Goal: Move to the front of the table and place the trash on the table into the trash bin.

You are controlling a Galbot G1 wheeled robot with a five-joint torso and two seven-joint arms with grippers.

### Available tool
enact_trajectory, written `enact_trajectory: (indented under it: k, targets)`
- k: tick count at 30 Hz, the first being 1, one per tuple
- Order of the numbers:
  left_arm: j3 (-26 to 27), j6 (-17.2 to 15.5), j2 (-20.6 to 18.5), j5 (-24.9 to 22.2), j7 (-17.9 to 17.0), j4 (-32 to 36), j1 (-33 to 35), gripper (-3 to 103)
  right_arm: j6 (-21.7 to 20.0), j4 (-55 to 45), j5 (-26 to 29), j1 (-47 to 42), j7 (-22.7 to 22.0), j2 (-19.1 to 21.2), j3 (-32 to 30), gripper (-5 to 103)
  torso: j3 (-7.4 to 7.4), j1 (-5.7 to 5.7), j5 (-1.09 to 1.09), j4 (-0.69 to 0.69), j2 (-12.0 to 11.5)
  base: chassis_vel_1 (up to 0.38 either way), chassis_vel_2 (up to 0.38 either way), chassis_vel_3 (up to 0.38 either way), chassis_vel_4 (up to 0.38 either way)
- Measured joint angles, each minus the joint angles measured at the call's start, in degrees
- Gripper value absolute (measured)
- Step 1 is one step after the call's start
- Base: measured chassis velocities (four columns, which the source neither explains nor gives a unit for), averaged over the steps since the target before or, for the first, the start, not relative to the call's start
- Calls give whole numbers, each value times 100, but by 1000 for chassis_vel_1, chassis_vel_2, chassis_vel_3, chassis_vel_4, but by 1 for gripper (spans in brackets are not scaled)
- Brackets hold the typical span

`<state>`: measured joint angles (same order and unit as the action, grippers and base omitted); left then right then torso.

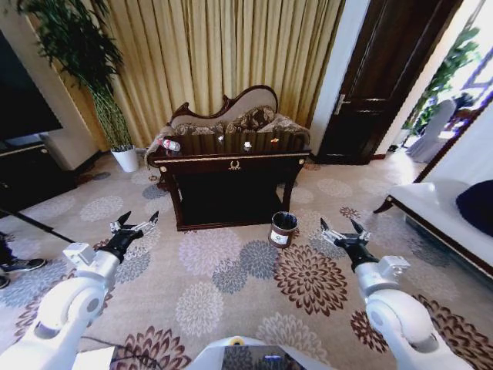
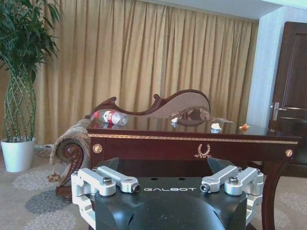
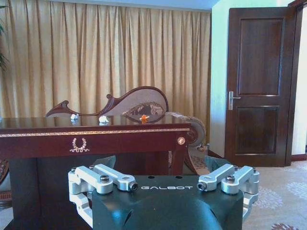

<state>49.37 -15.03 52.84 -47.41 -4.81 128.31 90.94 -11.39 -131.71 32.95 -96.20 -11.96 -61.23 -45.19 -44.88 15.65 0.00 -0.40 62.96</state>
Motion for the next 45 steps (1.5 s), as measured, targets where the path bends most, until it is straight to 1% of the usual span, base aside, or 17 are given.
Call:
enact_trajectory:
  k: [7, 10, 26, 32, 36, 38, 40, 41, 43, 45]
  targets:
    - [10, -17, 36, 7, -3, -2, 12, 100, -36, -41, -19, -17, 21, -15, -16, 100, 0, 0, 0, 0, 0, 0, 0, 0, 0]
    - [11, -17, 43, 12, 4, -7, 18, 100, -207, -129, -23, -42, 78, -35, -43, 100, 0, 0, 0, 0, 0, 0, 0, 0, 0]
    - [5, 23, 72, 35, 88, -76, 20, 100, -80, -88, -96, -130, 250, -73, -27, 100, 1, -1, 0, 1, 1, -28, 29, 22, -26]
    - [3, 25, 66, 34, 96, -97, -4, 100, -45, -44, -100, -123, 279, -65, -24, 100, 0, -1, 1, -1, 0, -182, 158, 158, -189]
    - [-10, 25, 63, 34, 98, -125, -24, 100, 6, 0, -102, -106, 296, -66, -8, 100, 0, 1, -3, 0, -1, -272, 290, 285, -272]
    - [-24, 25, 70, 35, 102, -134, -30, 100, 29, 20, -115, -111, 316, -80, 2, 100, 0, 0, 3, 3, -1, -276, 350, 300, -321]
    - [-31, 25, 72, 36, 104, -138, -33, 100, 30, 22, -121, -118, 330, -85, 8, 100, -1, 2, 5, 2, -1, -273, 315, 287, -336]
    - [-37, 25, 73, 37, 112, -147, -36, 100, 30, 23, -132, -123, 340, -93, 24, 100, -1, 2, 1, -1, -2, -324, 288, 330, -313]
    - [-39, 26, 74, 37, 116, -155, -38, 100, 31, 23, -140, -126, 343, -100, 39, 100, -1, 2, -3, -1, -1, -352, 288, 341, -325]
    - [-39, 26, 73, 37, 122, -176, -48, 100, 32, 23, -160, -127, 351, -109, 91, 100, 0, 1, -1, 0, -1, -359, 344, 340, -326]
